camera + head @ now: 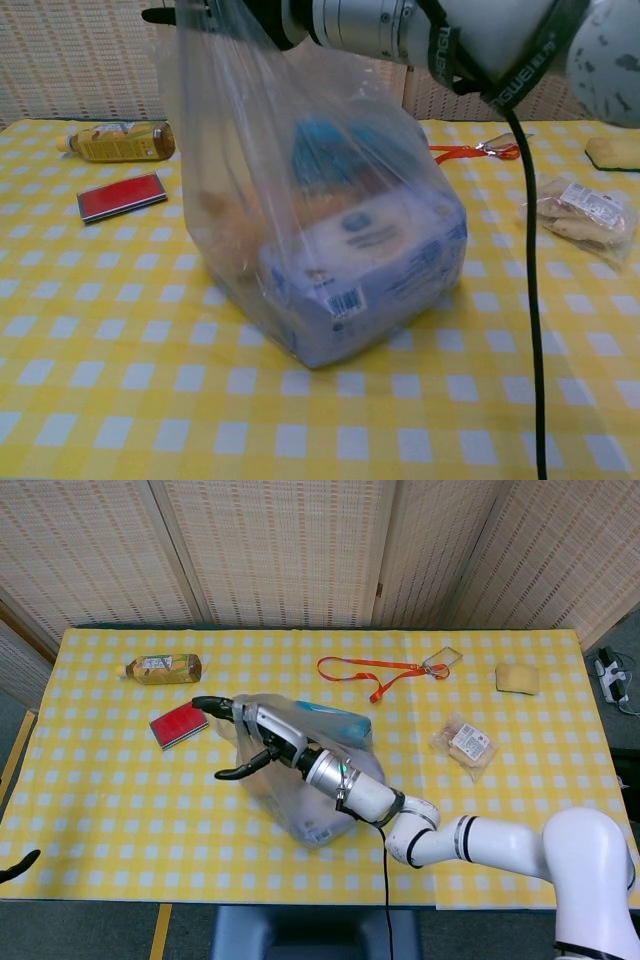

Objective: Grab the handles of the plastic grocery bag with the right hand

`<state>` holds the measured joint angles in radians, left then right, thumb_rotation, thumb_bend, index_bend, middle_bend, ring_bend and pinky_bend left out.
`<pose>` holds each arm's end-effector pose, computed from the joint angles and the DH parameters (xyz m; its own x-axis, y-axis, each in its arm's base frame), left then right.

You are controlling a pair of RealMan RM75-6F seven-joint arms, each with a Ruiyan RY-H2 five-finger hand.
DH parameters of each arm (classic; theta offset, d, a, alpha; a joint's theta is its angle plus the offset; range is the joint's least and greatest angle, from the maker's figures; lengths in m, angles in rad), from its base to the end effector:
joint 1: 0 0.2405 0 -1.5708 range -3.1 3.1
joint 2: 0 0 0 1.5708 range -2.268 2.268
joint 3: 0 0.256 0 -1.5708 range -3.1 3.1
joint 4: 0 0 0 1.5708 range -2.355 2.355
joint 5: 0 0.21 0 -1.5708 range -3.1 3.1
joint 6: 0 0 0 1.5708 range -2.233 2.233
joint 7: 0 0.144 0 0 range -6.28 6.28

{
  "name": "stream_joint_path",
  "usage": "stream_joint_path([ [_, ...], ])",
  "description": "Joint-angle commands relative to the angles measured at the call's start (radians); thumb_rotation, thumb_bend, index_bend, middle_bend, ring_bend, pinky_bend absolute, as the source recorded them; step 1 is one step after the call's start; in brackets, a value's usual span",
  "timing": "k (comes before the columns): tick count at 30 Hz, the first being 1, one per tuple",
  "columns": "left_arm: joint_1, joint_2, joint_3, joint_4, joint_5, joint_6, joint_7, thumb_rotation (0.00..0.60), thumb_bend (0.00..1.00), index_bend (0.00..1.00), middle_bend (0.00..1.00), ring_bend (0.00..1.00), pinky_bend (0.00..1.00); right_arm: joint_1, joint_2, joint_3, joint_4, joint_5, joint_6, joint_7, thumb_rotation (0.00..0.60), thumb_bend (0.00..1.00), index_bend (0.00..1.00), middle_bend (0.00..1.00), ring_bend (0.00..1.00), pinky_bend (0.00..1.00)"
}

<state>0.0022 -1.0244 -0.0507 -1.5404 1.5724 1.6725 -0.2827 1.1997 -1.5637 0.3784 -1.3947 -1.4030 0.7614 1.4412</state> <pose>-0.3215 0.1523 0.2160 0.2842 -0.1451 0.9477 0.9554 -0.0403 -0.2926 0.0710 -0.3808 -0.0058 -0.5021 -0.8356 0.2230 -0.4486 0.0312 -0.8932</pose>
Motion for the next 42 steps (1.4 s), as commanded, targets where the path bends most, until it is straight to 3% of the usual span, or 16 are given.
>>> stream_joint_path([
  [1, 0.003, 0.002, 0.0, 0.001, -0.001, 0.005, -0.005, 0.6, 0.17, 0.0, 0.0, 0.0, 0.0, 0.016, -0.028, 0.014, 0.023, -0.01, 0.003, 0.021, 0.6, 0.0, 0.23, 0.14, 0.08, 0.0],
  [4, 0.006, 0.005, -0.002, 0.002, -0.003, 0.009, -0.013, 0.6, 0.17, 0.0, 0.0, 0.0, 0.0, 0.014, -0.054, 0.024, 0.036, -0.007, 0.032, 0.021, 0.6, 0.0, 0.29, 0.22, 0.15, 0.13],
  [8, 0.006, 0.007, -0.003, 0.003, -0.002, 0.01, -0.017, 0.6, 0.17, 0.0, 0.0, 0.0, 0.0, -0.004, -0.095, 0.063, 0.033, 0.063, 0.072, -0.015, 0.6, 0.08, 0.48, 0.47, 0.41, 0.5],
  [11, 0.005, 0.007, -0.002, 0.003, -0.001, 0.006, -0.016, 0.6, 0.17, 0.0, 0.0, 0.0, 0.0, -0.019, -0.092, 0.094, 0.002, 0.115, 0.064, 0.001, 0.6, 0.19, 0.6, 0.63, 0.54, 0.59],
  [16, 0.001, 0.004, -0.002, -0.001, 0.0, -0.003, -0.003, 0.6, 0.17, 0.0, 0.0, 0.0, 0.0, -0.047, -0.073, 0.132, -0.035, 0.151, 0.042, 0.056, 0.6, 0.38, 0.72, 0.74, 0.64, 0.82],
  [18, 0.001, 0.003, -0.001, -0.002, 0.0, -0.004, 0.002, 0.6, 0.17, 0.0, 0.0, 0.0, 0.0, -0.059, -0.067, 0.143, -0.049, 0.155, 0.041, 0.074, 0.6, 0.43, 0.74, 0.76, 0.67, 0.85],
  [26, -0.001, -0.001, 0.001, -0.002, 0.002, -0.01, 0.011, 0.6, 0.17, 0.0, 0.0, 0.0, 0.0, -0.106, -0.021, 0.182, -0.111, 0.163, 0.019, 0.148, 0.6, 0.46, 0.74, 0.77, 0.68, 0.88],
  [30, -0.004, 0.0, 0.0, -0.005, 0.001, -0.016, 0.015, 0.6, 0.17, 0.0, 0.0, 0.0, 0.0, -0.122, 0.038, 0.216, -0.205, 0.146, 0.013, 0.135, 0.6, 0.47, 0.72, 0.77, 0.68, 0.89],
  [34, -0.003, 0.0, 0.003, -0.004, 0.003, -0.016, 0.013, 0.6, 0.17, 0.0, 0.0, 0.0, 0.0, -0.164, 0.128, 0.284, -0.356, 0.104, 0.05, 0.166, 0.6, 0.47, 0.72, 0.77, 0.69, 0.89],
  [38, -0.003, 0.001, 0.003, -0.008, -0.001, -0.02, 0.015, 0.6, 0.17, 0.0, 0.0, 0.0, 0.0, -0.205, 0.224, 0.387, -0.471, 0.126, 0.105, 0.157, 0.6, 0.47, 0.72, 0.77, 0.68, 0.89],
  [42, -0.005, -0.002, 0.001, -0.009, 0.0, -0.02, 0.026, 0.6, 0.17, 0.0, 0.0, 0.0, 0.0, -0.24, 0.292, 0.422, -0.546, 0.192, 0.117, 0.09, 0.6, 0.47, 0.72, 0.77, 0.68, 0.89],
])
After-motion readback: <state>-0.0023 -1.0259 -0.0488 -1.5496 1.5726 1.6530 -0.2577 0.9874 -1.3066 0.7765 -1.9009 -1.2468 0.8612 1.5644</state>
